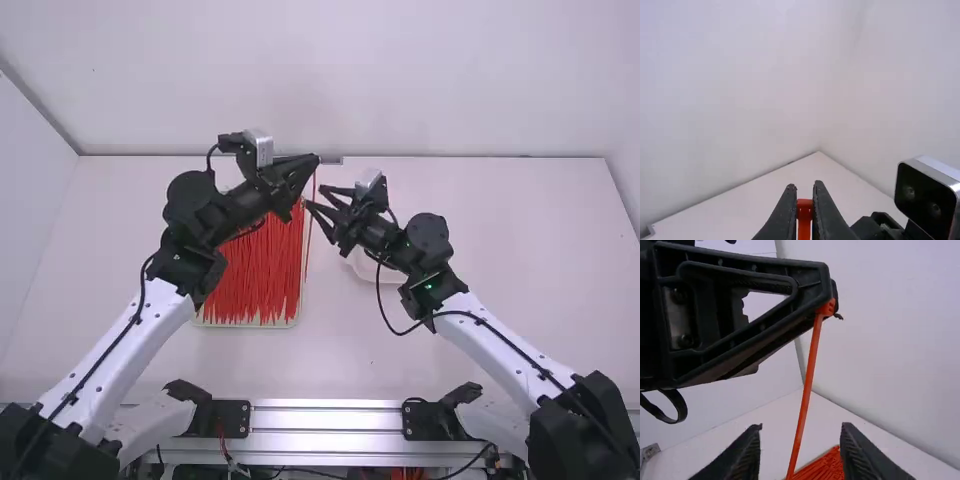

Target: Fasten the cable tie

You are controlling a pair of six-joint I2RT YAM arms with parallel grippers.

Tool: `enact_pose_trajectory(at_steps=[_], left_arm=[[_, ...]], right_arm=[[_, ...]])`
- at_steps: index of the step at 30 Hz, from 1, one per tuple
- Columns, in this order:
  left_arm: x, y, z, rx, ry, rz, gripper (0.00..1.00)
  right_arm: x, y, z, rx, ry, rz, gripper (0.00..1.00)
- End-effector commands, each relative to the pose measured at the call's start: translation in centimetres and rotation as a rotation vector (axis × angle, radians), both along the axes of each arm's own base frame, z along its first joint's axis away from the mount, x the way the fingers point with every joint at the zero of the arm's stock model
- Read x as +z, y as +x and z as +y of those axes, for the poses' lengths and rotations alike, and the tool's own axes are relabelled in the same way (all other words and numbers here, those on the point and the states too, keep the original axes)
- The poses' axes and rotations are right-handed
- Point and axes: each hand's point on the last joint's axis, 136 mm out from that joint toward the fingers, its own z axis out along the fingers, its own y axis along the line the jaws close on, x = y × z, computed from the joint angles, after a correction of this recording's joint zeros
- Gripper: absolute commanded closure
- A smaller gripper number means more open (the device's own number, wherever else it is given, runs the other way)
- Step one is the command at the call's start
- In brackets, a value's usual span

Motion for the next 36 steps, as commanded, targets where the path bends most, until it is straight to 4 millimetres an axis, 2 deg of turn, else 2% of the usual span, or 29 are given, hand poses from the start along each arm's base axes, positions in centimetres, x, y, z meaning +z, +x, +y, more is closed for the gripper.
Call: enact_pose_trajectory(at_steps=[1, 4, 8, 12, 15, 25, 28, 29, 31, 33, 35, 36], left_arm=[[-0.3, -0.3, -0.5, -0.024, 0.001, 0.006, 0.98], [-0.5, -0.3, -0.6, -0.027, 0.002, 0.011, 0.98], [-0.5, -0.3, -0.6, -0.026, -0.001, 0.015, 0.98], [-0.4, -0.3, -0.6, -0.031, -0.013, 0.024, 0.98], [-0.3, -0.4, -0.7, -0.033, -0.014, 0.021, 0.98], [-0.2, -0.4, -0.7, -0.036, -0.018, 0.018, 0.98], [-0.3, -0.4, -0.7, -0.032, -0.017, 0.021, 0.88], [-0.3, -0.2, -0.6, -0.024, -0.015, 0.022, 0.79], [-0.3, 0.0, -0.2, -0.008, 0.005, -0.002, 0.68], [-0.3, 0.2, 0.0, -0.001, 0.005, -0.001, 0.64], [-0.3, 0.4, 0.5, 0.011, 0.004, -0.001, 0.54], [-0.3, 0.4, 0.5, 0.013, 0.004, -0.001, 0.53]], right_arm=[[1.1, -0.2, -0.1, 0.001, 0.015, -0.022, 0.66], [1.1, -0.2, -0.1, 0.0, 0.016, -0.023, 0.66], [1.3, -0.2, -0.1, 0.001, 0.019, -0.027, 0.74], [1.5, -0.2, -0.1, 0.001, 0.024, -0.037, 0.93], [1.6, -0.3, -0.1, 0.0, 0.027, -0.041, 0.99], [1.7, -0.3, -0.1, 0.001, 0.028, -0.044, 1.0], [1.7, -0.3, -0.1, 0.001, 0.028, -0.043, 1.0], [1.7, -0.3, -0.1, 0.001, 0.027, -0.044, 1.0], [1.6, 0.1, -0.5, -0.013, 0.018, -0.055, 1.0], [1.6, 0.4, -0.8, -0.021, 0.024, -0.044, 1.0], [1.7, 1.0, -1.7, -0.037, 0.038, -0.026, 1.0], [1.7, 1.0, -1.8, -0.034, 0.036, -0.027, 1.0]])
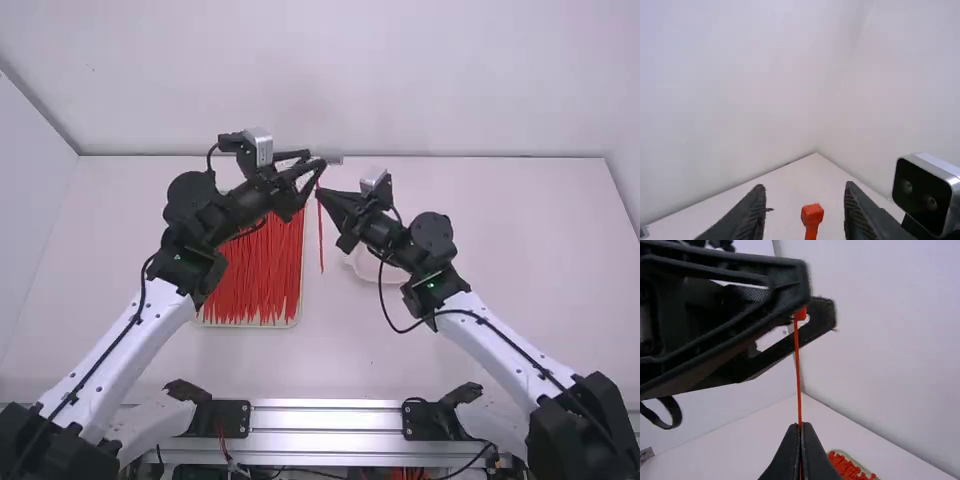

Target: Fasten the cable tie

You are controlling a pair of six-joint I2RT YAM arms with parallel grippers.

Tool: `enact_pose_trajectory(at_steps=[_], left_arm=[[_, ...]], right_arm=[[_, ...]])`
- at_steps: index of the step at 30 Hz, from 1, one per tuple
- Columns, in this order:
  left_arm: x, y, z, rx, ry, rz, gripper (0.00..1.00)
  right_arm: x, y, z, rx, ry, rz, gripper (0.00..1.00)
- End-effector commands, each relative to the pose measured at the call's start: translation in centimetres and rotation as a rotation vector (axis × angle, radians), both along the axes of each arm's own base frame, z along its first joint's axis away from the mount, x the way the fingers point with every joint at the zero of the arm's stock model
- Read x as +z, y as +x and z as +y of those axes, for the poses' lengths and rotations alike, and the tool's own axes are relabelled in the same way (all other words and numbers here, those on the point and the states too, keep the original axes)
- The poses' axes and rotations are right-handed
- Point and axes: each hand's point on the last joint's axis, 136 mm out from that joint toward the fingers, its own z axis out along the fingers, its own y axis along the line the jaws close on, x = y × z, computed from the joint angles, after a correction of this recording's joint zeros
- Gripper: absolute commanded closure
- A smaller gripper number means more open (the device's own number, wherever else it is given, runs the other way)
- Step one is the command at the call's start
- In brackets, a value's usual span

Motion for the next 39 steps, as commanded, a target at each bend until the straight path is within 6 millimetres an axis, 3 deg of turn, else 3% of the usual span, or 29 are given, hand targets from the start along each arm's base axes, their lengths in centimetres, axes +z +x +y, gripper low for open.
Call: enact_pose_trajectory(at_steps=[1, 4, 5, 9, 13, 19, 27, 39], left_arm=[[-0.4, 0.4, 0.5, 0.014, 0.013, -0.005, 0.49], [-0.4, 0.6, 0.8, 0.022, 0.012, -0.006, 0.35], [-0.3, 0.5, 0.8, 0.021, 0.014, -0.013, 0.21], [-0.1, 0.4, 0.6, 0.021, 0.069, -0.081, 0.0], [0.1, -0.7, 0.1, -0.053, 0.162, -0.158, 0.01], [1.7, -2.6, 0.5, -0.204, 0.242, -0.278, 0.01], [4.3, -4.6, 0.5, -0.493, 0.197, -0.367, 0.01], [4.6, -4.1, -2.1, -0.804, 0.163, -0.243, 0.02]], right_arm=[[1.2, 0.2, -0.8, 0.003, 0.021, -0.018, 1.0], [1.2, 0.2, -1.3, 0.021, 0.018, -0.019, 1.0], [1.4, 0.3, -1.6, 0.026, 0.018, -0.03, 1.0], [1.8, -0.3, -2.2, 0.083, 0.008, -0.071, 1.0], [2.5, -1.2, -2.8, 0.15, -0.003, -0.131, 1.0], [3.9, -1.0, -4.9, 0.153, 0.048, -0.13, 1.0], [5.7, -2.9, -5.2, 0.226, 0.068, -0.218, 1.0], [6.2, -4.0, -4.2, 0.272, 0.1, -0.206, 1.0]])
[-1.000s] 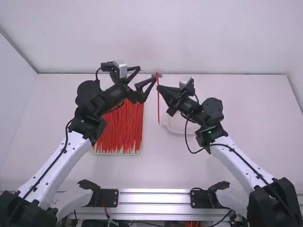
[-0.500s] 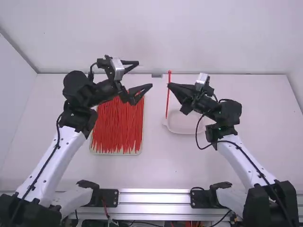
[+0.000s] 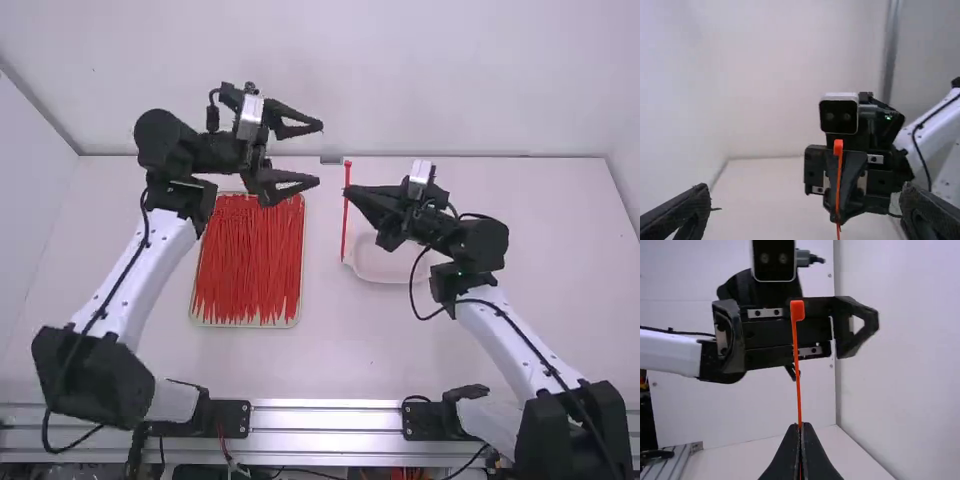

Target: Fasten the cable tie

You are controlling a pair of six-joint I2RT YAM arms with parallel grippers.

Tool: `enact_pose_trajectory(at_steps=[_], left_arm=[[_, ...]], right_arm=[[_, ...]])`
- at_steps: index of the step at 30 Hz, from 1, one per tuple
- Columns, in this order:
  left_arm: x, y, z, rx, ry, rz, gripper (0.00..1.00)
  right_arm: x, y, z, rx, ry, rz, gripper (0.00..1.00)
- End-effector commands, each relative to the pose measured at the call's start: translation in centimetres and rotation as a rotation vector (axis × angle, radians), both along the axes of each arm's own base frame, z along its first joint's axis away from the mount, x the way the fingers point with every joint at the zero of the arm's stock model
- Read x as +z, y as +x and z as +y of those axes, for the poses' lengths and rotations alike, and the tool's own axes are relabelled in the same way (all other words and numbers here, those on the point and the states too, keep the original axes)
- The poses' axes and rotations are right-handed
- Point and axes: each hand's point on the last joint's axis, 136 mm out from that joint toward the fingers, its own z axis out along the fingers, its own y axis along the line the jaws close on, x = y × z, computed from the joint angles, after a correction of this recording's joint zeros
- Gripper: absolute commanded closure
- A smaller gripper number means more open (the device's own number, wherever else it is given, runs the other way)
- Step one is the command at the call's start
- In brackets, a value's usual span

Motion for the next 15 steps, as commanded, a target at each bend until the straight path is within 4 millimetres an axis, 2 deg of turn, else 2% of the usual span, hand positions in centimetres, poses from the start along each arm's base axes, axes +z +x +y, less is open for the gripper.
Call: enact_pose_trajectory(at_steps=[1, 3, 4, 8, 15], left_arm=[[0.1, -1.2, -0.9, -0.094, 0.036, 0.069, 0.05], [0.0, -1.3, -1.4, -0.108, 0.037, 0.074, 0.11], [-0.1, -1.5, -1.8, -0.12, 0.037, 0.078, 0.18], [-0.1, -2.2, -2.7, -0.151, 0.039, 0.077, 0.21], [0.1, -2.4, -3.4, -0.149, 0.024, 0.075, 0.3]], right_arm=[[1.0, -0.5, 0.0, 0.01, 0.013, -0.021, 1.0], [1.0, -0.5, -0.1, 0.008, 0.014, -0.022, 1.0], [1.1, -0.4, -0.1, 0.005, 0.017, -0.024, 1.0], [1.3, -0.3, -0.1, 0.0, 0.035, 0.001, 1.0], [1.3, -0.7, 0.5, 0.013, 0.033, -0.012, 1.0]])
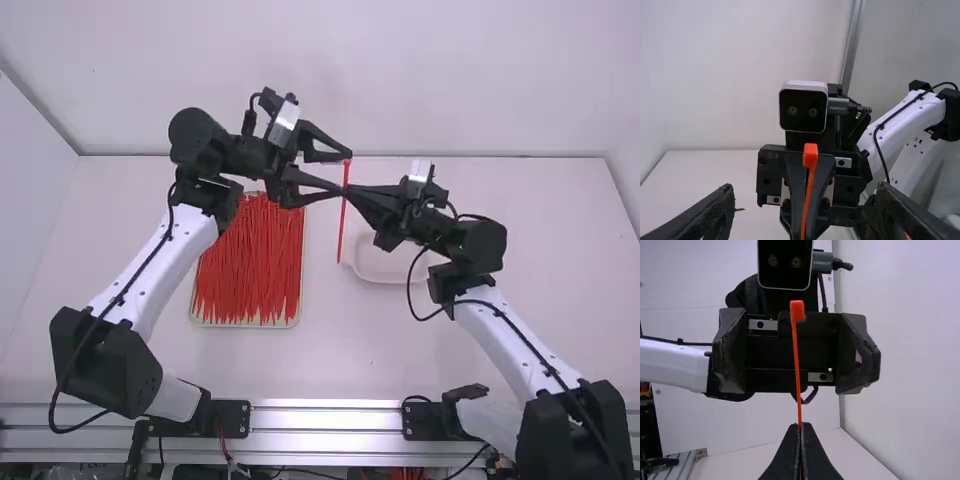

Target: Fasten the cable tie

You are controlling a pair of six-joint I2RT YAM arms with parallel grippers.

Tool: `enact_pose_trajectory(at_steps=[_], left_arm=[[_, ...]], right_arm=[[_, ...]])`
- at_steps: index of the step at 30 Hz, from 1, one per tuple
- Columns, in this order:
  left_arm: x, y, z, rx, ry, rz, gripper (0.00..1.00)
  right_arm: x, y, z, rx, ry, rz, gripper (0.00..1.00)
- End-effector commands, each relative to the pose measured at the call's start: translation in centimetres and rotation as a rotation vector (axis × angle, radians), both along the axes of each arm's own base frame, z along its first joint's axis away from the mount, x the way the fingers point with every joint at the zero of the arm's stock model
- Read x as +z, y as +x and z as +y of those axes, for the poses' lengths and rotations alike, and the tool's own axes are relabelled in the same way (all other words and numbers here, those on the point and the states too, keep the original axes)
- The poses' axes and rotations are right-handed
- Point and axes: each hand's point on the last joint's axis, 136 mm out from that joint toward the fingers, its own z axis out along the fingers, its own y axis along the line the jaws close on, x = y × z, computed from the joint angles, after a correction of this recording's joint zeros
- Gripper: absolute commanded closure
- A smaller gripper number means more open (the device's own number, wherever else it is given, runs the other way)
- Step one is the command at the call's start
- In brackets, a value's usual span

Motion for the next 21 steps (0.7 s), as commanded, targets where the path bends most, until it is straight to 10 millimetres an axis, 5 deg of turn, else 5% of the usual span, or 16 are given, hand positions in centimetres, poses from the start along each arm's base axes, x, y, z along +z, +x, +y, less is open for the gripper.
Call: enact_pose_trajectory(at_steps=[1, 14, 18, 21], left_arm=[[1.24, -0.41, -0.27, 0.002, -0.014, -0.02, 0.31], [1.53, -0.02, -0.34, 0.025, -0.026, 0.006, 0.67], [1.59, 0.11, -0.49, 0.032, -0.03, 0.014, 0.69], [1.59, 0.27, -0.52, 0.04, -0.033, 0.023, 0.87]], right_arm=[[1.05, -0.39, -0.07, -0.002, 0.012, -0.034, 1.0], [1.18, -0.44, 0.18, -0.008, 0.019, -0.041, 1.0], [1.16, -0.3, 0.0, -0.013, 0.018, -0.04, 1.0], [1.16, -0.3, 0.0, -0.013, 0.018, -0.039, 1.0]])
